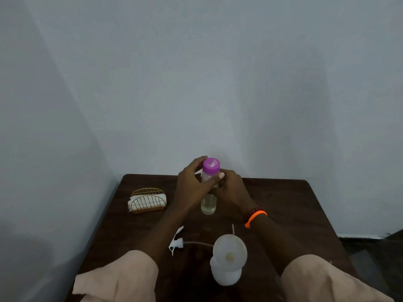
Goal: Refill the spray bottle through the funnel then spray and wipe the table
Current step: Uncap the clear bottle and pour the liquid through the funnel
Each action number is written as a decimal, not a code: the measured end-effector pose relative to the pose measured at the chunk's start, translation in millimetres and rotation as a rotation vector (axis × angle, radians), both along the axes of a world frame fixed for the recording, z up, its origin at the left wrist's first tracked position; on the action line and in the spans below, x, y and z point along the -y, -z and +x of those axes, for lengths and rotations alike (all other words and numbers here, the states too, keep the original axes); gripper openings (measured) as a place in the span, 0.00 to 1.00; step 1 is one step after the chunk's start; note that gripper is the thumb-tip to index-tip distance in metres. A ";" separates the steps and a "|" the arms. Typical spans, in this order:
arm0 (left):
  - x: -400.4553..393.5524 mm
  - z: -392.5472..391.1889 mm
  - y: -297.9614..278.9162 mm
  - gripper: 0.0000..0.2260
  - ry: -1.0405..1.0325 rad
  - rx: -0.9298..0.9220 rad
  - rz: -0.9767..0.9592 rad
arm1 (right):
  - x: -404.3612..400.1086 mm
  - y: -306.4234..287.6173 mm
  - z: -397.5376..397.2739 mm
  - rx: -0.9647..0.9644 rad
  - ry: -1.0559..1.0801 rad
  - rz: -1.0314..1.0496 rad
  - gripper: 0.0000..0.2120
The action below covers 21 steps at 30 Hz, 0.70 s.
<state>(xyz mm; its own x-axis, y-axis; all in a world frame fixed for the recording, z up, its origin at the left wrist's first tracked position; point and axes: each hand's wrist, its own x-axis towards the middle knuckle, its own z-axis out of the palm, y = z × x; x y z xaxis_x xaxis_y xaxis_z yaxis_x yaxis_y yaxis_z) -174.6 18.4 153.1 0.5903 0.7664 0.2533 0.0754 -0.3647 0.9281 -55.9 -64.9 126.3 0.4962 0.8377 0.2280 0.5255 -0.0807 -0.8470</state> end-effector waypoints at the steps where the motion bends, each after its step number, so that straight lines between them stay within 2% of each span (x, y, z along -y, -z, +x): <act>1: 0.7 -2.9 3.3 0.29 -0.008 0.018 0.013 | 2.5 -0.2 2.8 -0.014 0.015 -0.008 0.20; 3: 0.9 -7.2 8.4 0.24 -0.043 0.053 0.043 | 6.4 -1.4 7.0 -0.024 0.036 -0.036 0.22; 5: 0.0 -7.6 9.0 0.24 -0.088 0.075 0.030 | 8.3 -0.6 6.6 -0.021 0.027 -0.060 0.25; 9: 1.4 -0.6 2.5 0.36 -0.061 0.088 -0.019 | 5.3 5.7 -4.5 0.026 -0.027 -0.083 0.23; 13: 0.7 2.0 3.3 0.28 0.011 0.061 0.008 | 3.5 3.2 -7.4 0.010 -0.031 -0.048 0.21; 17: 1.8 -6.8 4.4 0.26 -0.011 0.126 0.014 | 10.4 -2.3 1.7 -0.047 0.030 -0.030 0.17; 21: -2.0 -7.1 7.5 0.23 -0.029 0.142 0.061 | 15.7 -6.3 6.3 -0.055 0.002 -0.046 0.16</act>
